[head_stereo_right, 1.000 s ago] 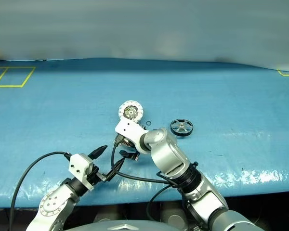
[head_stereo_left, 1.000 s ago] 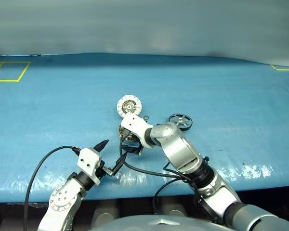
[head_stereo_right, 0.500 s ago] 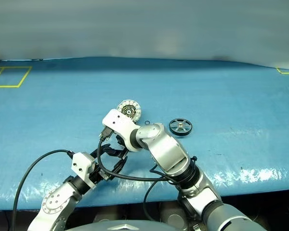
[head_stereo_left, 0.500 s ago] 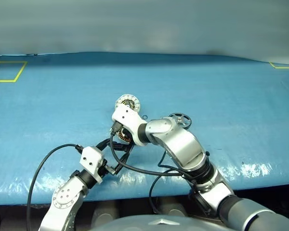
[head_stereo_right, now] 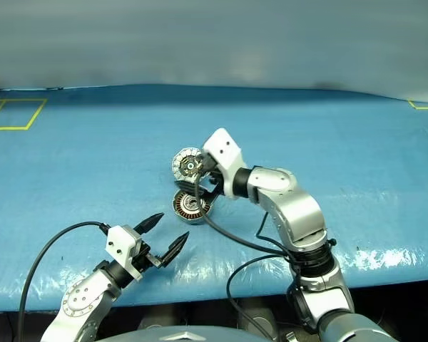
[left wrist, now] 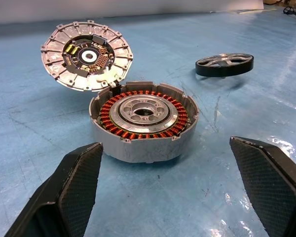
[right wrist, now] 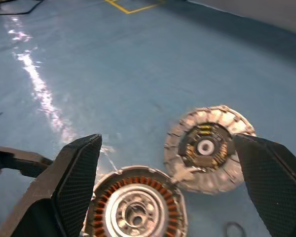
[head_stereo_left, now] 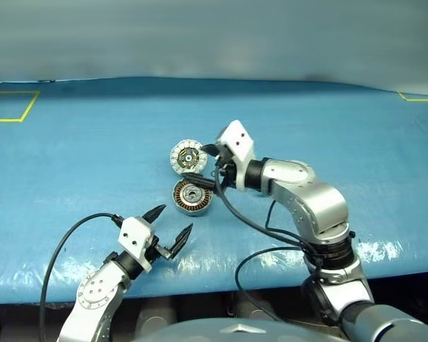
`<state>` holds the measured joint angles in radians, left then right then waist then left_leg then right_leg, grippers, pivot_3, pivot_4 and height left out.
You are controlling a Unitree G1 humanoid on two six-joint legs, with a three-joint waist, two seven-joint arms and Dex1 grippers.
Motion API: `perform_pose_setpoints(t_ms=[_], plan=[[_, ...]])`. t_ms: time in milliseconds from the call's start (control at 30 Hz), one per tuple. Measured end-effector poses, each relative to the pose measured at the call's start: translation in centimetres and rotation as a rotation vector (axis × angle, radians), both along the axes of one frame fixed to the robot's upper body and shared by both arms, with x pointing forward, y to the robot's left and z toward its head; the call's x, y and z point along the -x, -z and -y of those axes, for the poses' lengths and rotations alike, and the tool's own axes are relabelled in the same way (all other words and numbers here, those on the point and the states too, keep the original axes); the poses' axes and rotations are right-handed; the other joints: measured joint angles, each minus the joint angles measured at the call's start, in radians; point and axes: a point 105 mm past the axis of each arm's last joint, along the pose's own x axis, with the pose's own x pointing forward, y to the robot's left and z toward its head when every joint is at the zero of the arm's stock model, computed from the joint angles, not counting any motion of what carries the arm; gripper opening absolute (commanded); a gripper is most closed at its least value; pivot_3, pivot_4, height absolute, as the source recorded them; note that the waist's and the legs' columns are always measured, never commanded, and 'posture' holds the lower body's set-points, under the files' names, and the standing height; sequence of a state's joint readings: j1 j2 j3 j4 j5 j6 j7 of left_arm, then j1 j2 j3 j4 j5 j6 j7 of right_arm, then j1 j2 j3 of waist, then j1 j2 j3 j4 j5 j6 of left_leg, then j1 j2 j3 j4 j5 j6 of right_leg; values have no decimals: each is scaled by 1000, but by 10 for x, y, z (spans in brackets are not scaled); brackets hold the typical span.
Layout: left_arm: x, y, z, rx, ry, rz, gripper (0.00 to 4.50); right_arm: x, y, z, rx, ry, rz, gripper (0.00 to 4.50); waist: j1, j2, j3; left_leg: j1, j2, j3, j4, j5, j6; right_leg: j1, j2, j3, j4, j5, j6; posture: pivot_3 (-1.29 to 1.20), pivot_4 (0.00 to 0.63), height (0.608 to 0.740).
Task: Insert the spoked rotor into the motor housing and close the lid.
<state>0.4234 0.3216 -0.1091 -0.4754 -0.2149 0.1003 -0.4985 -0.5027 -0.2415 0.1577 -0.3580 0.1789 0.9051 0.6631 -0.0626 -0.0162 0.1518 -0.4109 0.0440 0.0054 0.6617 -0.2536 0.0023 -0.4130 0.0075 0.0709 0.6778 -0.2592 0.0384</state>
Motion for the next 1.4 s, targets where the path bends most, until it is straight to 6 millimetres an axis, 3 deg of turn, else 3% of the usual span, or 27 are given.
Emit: perform_pose_setpoints(t_ms=[200,500,833,1000,1267,1400], plan=[[-1,-3,0,0,-3,27,4500,-30,32,21,73,190,1,4488,-2,0,0,0,0,0,0,0,0,0,1,1,0,0,0,0,150,740],[2,2,-1,68,-72,28,4500,-40,75,7,102,217,-55,4488,1,0,0,0,0,1,0,0,0,0,1,2,0,0,0,0,150,740],[6,3,-7,127,-116,46,4500,-53,88,11,84,266,-71,4488,1,0,0,1,0,1,0,0,0,1,1,2,0,0,0,0,150,740],[7,4,-8,126,-116,45,4500,-51,81,10,27,254,-101,4488,2,0,0,0,0,1,0,0,0,0,1,2,0,0,1,0,150,740],[9,11,-8,123,-106,23,4500,-36,38,1,-68,144,-61,4488,2,1,0,0,0,1,0,0,0,0,1,2,0,0,1,0,150,740],[9,10,-8,126,-101,30,4500,-37,36,6,-59,157,-49,4488,2,1,0,0,0,1,1,0,0,0,1,2,0,0,1,0,150,740]])
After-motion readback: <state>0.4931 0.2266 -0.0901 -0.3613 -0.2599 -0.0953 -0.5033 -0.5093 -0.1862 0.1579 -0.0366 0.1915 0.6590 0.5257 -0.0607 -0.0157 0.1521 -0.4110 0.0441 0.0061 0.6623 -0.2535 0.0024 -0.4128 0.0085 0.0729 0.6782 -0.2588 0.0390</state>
